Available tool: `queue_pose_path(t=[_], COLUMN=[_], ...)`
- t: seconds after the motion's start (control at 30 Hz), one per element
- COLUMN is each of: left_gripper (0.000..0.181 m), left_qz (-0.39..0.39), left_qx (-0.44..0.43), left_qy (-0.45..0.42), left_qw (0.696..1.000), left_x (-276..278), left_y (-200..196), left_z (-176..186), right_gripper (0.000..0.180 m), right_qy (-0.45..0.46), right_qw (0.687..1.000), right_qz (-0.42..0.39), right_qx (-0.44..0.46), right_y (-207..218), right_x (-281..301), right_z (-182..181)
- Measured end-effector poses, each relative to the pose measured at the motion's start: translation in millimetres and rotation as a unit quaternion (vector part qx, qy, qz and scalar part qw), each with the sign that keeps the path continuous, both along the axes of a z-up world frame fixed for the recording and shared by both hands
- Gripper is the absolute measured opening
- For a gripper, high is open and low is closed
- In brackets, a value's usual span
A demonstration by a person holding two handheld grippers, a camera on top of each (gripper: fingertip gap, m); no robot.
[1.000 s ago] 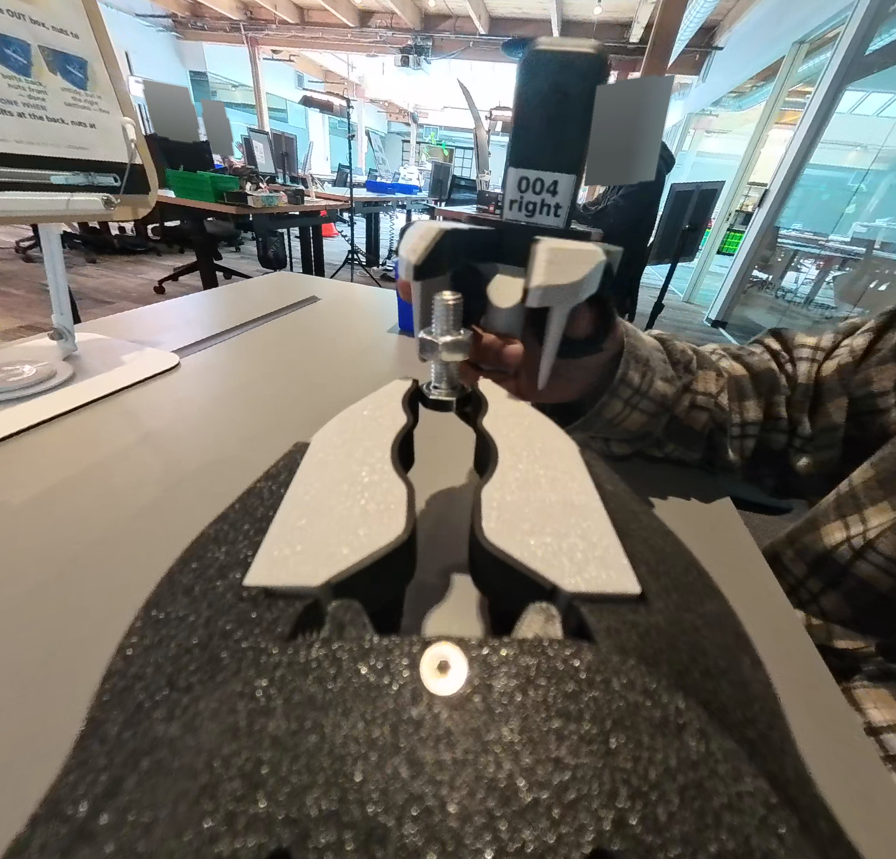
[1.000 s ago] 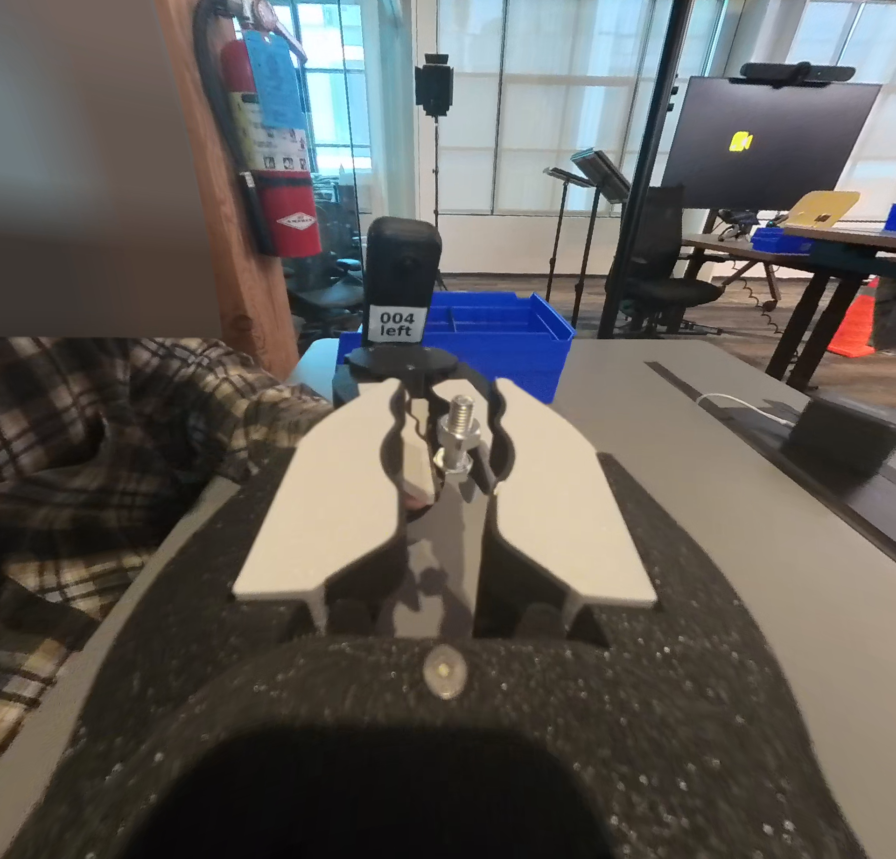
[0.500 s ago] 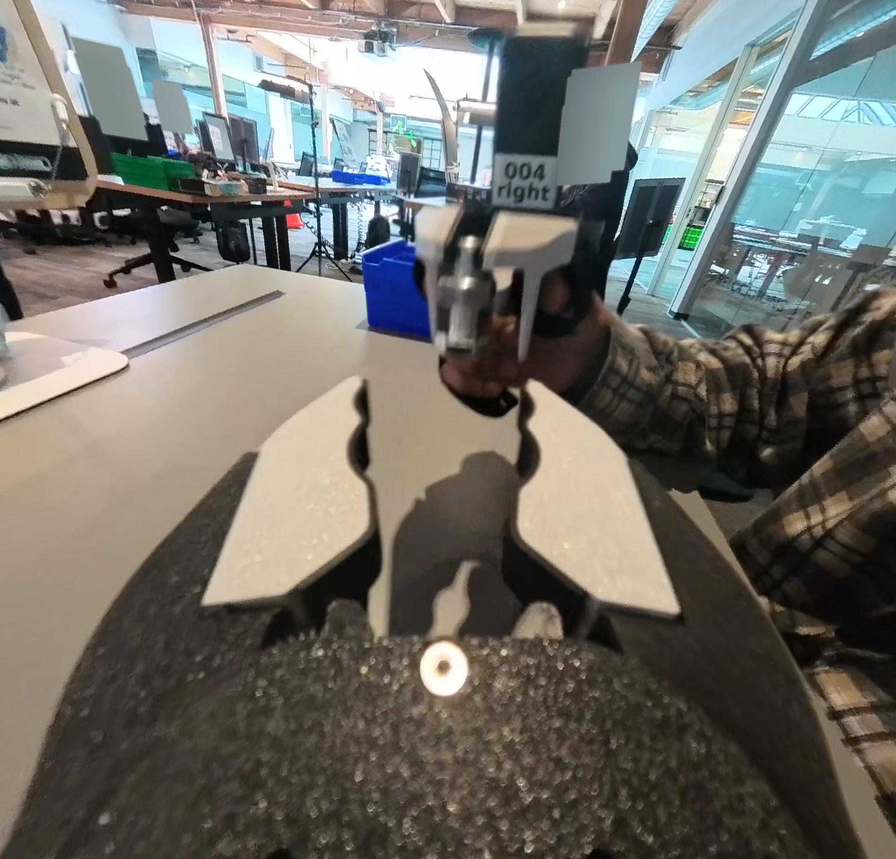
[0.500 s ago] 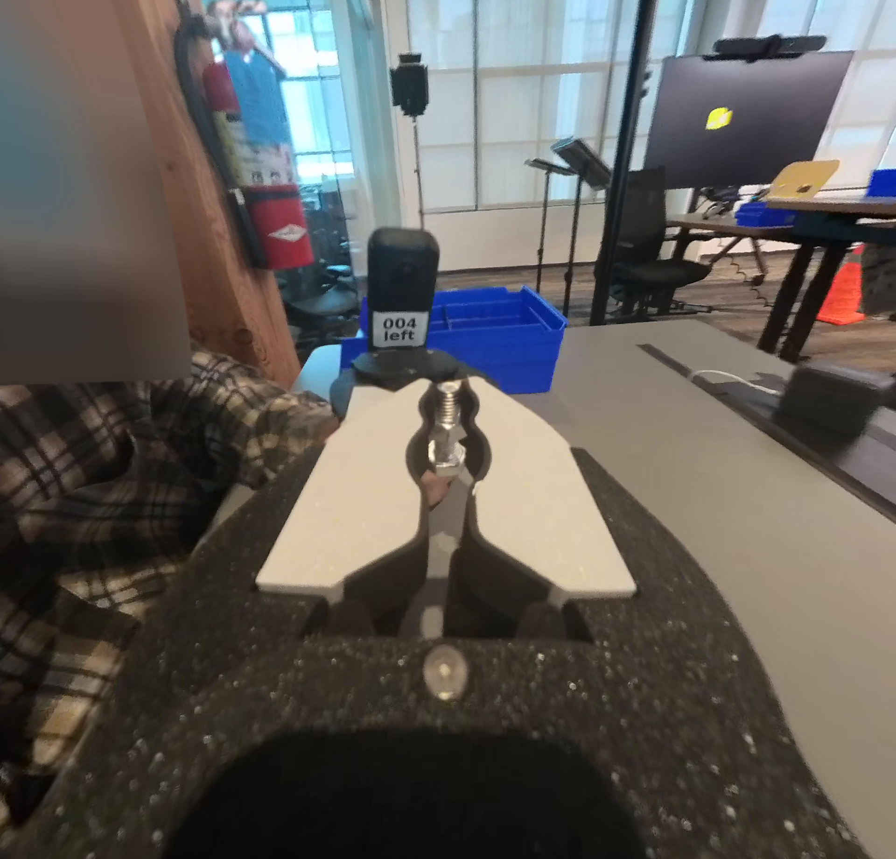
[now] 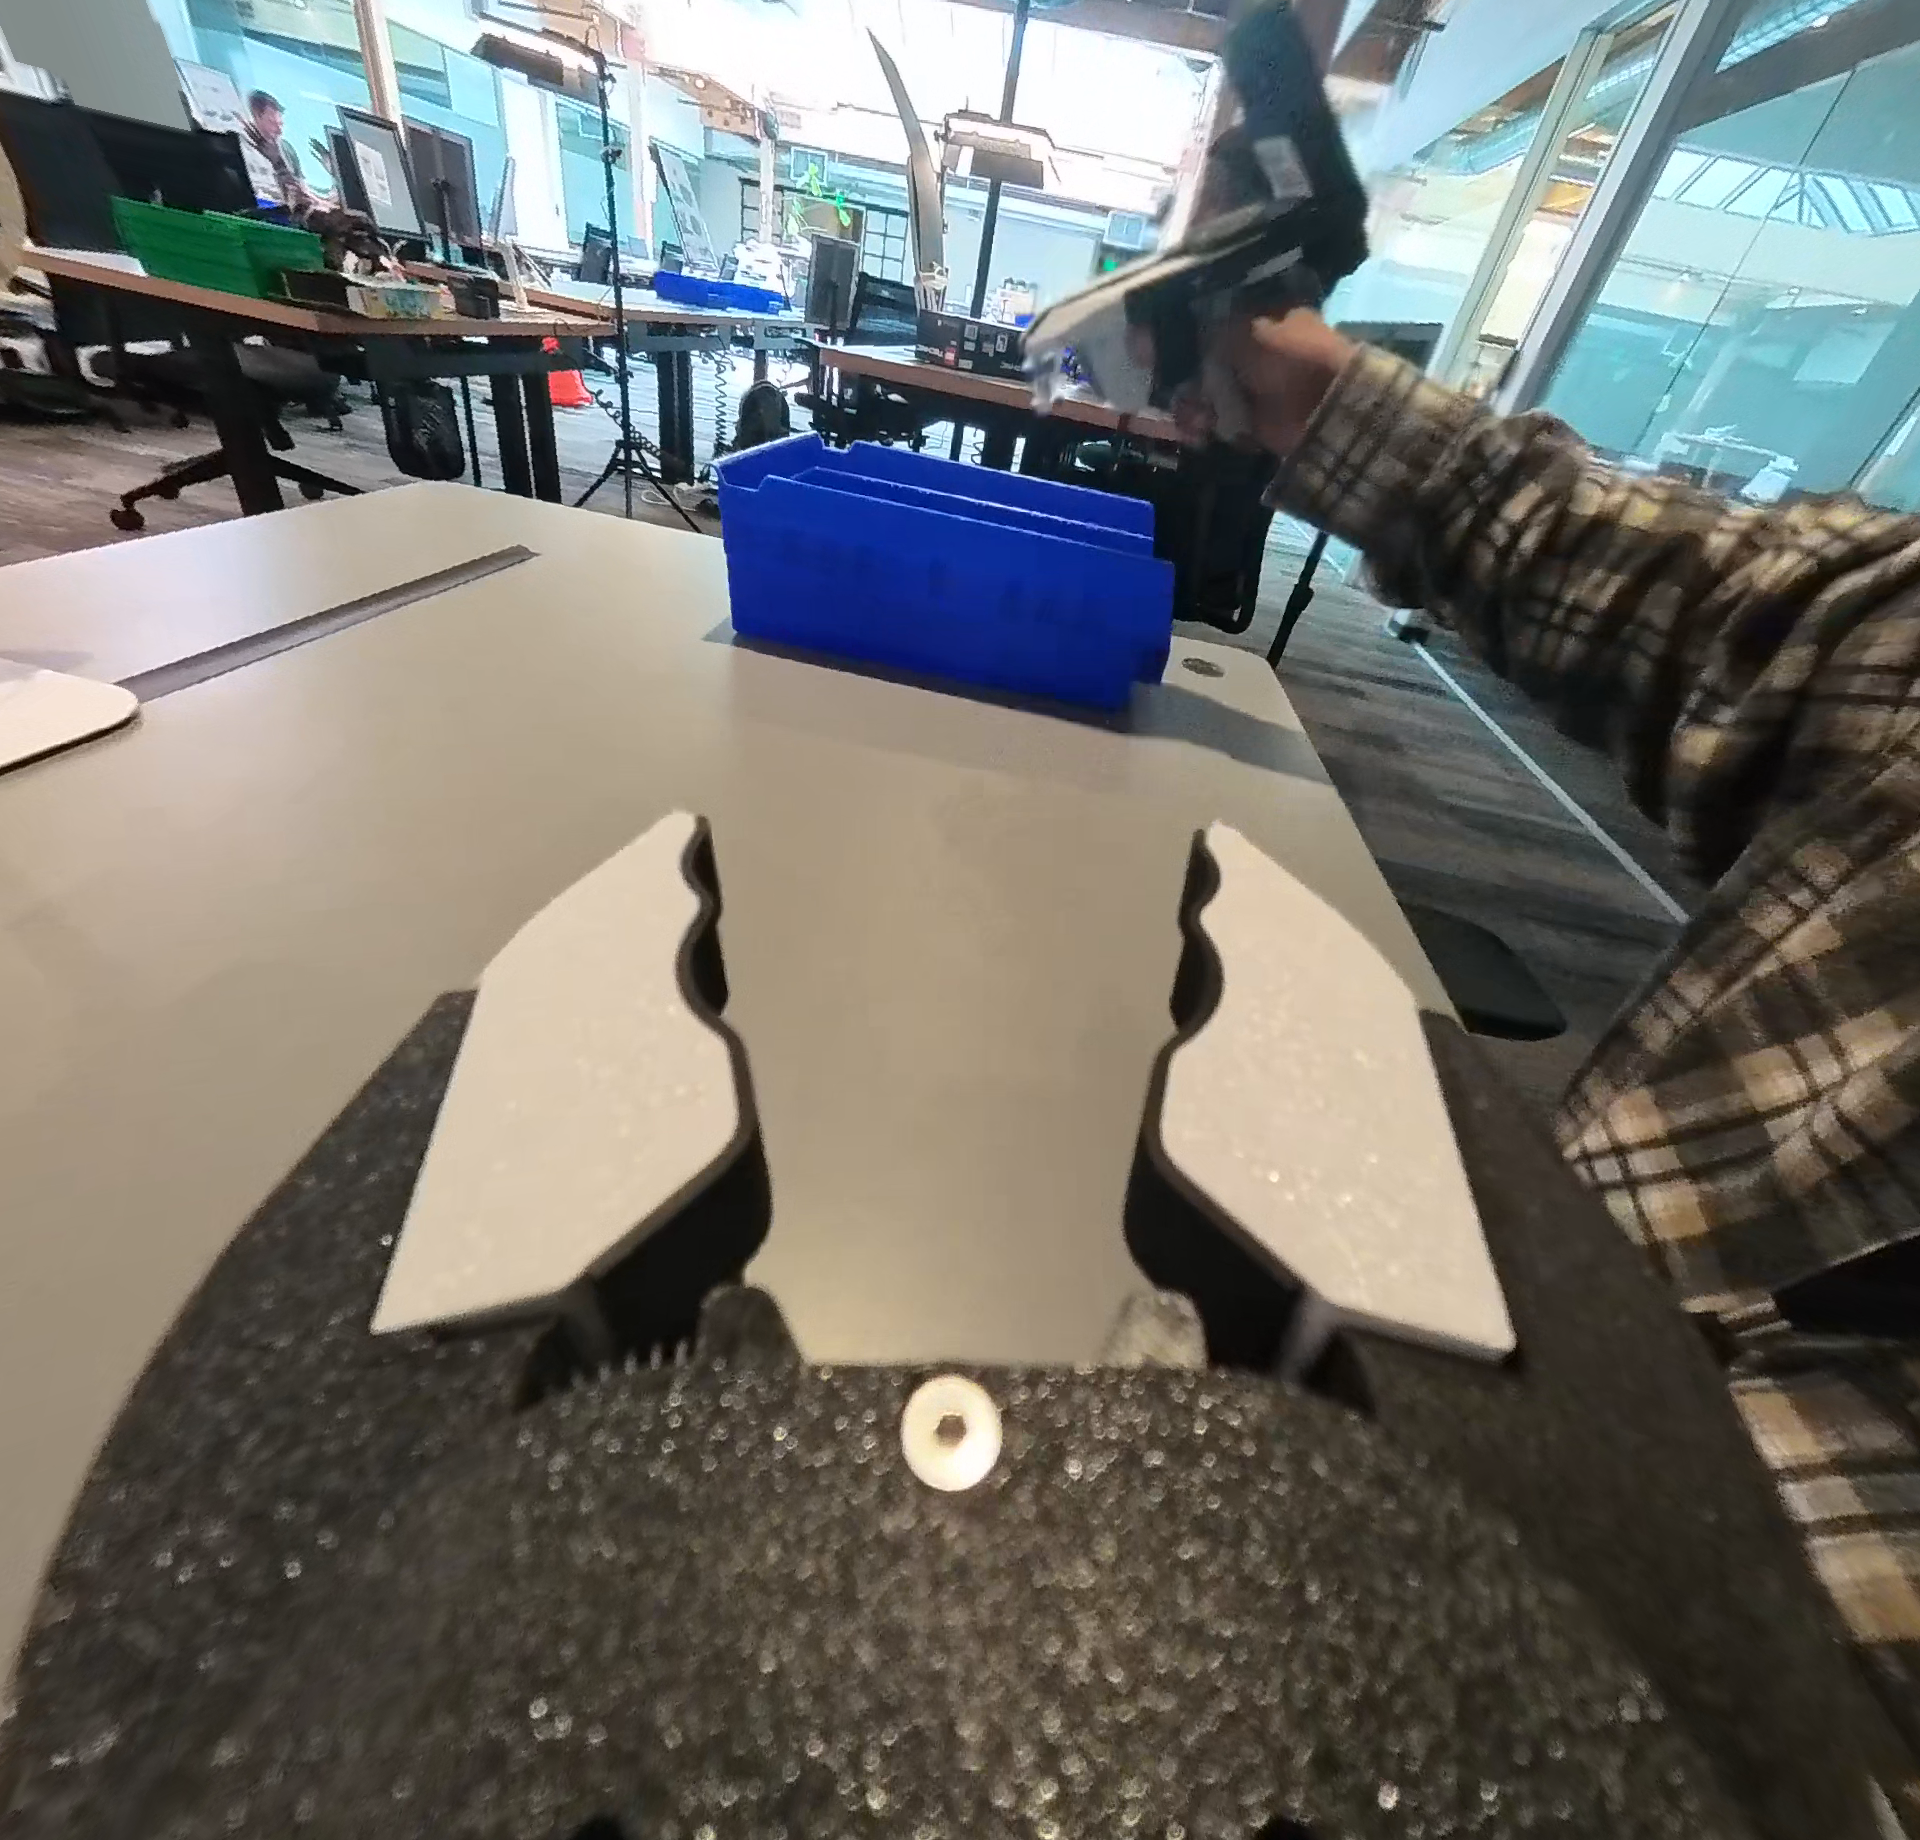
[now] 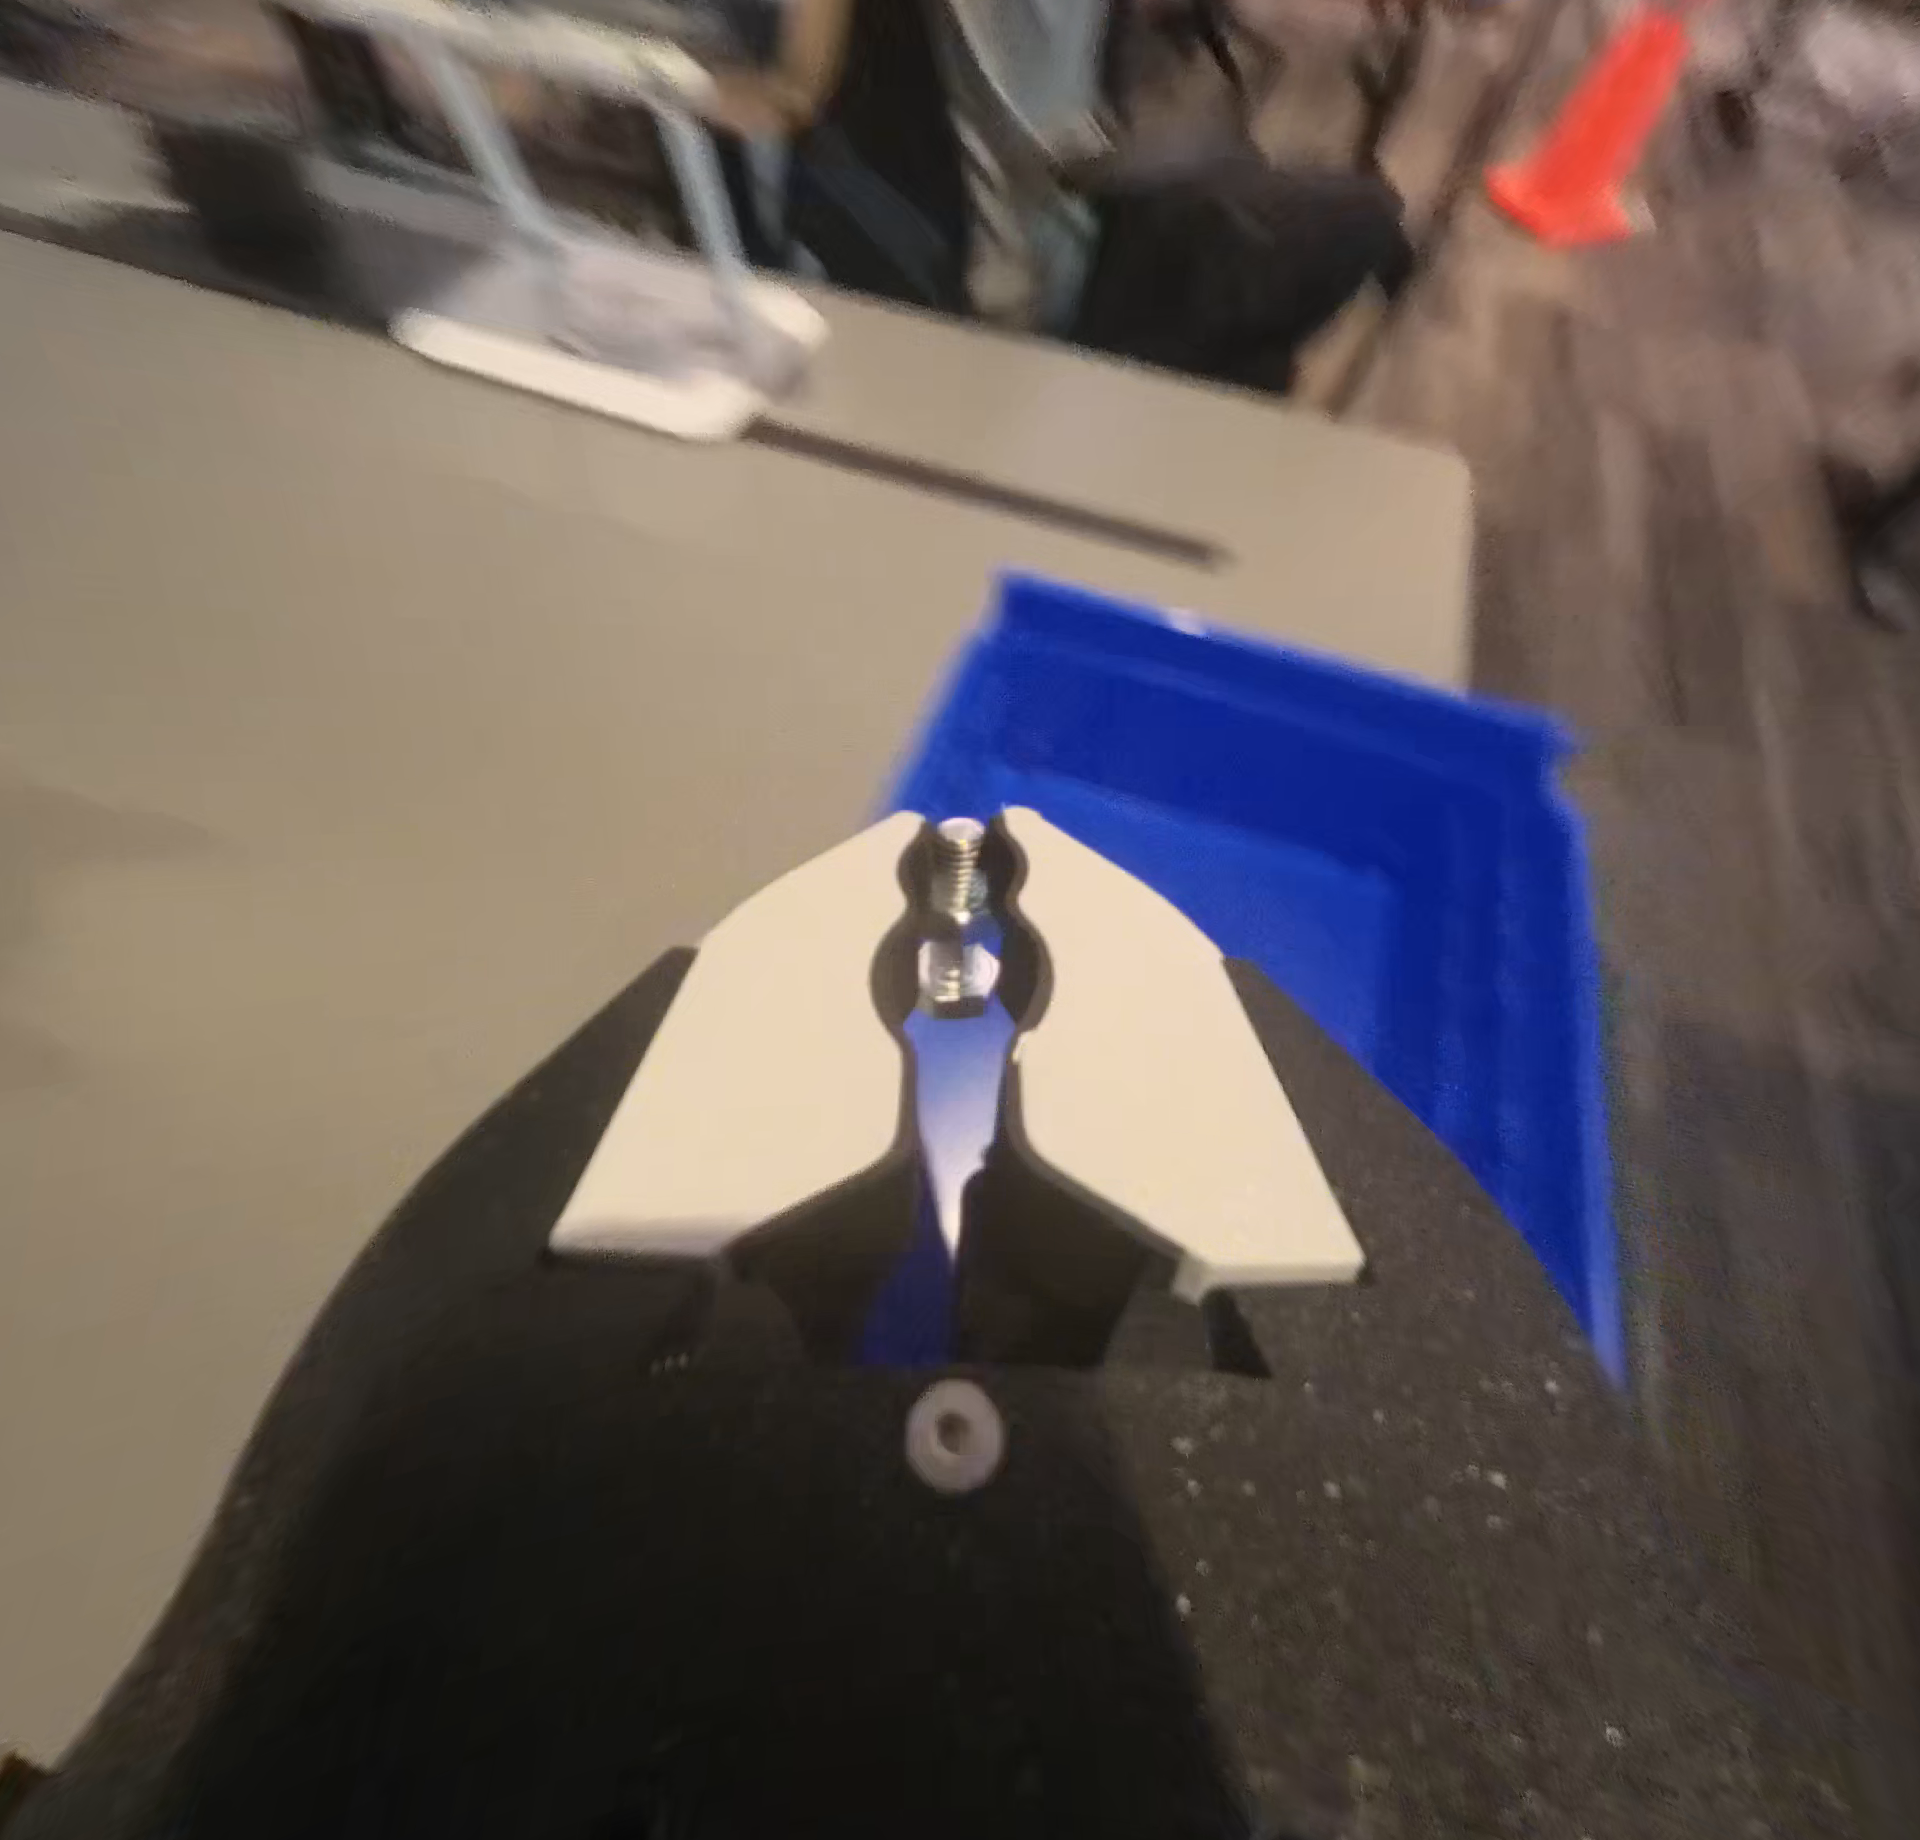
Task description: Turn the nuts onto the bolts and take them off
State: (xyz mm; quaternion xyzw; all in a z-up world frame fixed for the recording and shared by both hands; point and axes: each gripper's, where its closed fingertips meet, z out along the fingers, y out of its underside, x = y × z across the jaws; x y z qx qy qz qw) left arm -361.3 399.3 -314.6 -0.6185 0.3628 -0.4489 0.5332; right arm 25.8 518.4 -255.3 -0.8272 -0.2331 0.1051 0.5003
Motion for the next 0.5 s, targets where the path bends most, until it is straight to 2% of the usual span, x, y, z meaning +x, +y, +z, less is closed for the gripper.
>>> queue_pose_path(t=[0.1, 0.23, 0.33, 0.5], left_gripper=[0.082, 0.079, 0.079, 0.079], left_qz=[-0.008, -0.011, -0.012, -0.014], left_qx=[-0.006, 0.003, 0.0, -0.006], left_qy=[0.008, 0.014, 0.013, 0.011], left_qw=[1.0, 1.0, 1.0, 1.0], left_x=[3.3, 4.2, 3.4, 1.7], left_y=[-1.7, -3.4, -3.1, -2.0], left_z=[-4.3, -5.4, -6.0, -6.6], right_gripper=[0.009, 0.009, 0.01, 0.01], right_qy=[-0.014, -0.039, -0.051, -0.076], right_qw=[0.993, 0.976, 0.968, 0.957], right_qz=[-0.078, -0.125, -0.132, -0.13], right_qx=[-0.092, -0.172, -0.209, -0.25], right_y=[5.0, 1.3, -2.5, -8.2], right_x=[58.7, 91.5, 96.5, 97.9], right_z=[-52.5, -107.3, -129.1, -143.2])
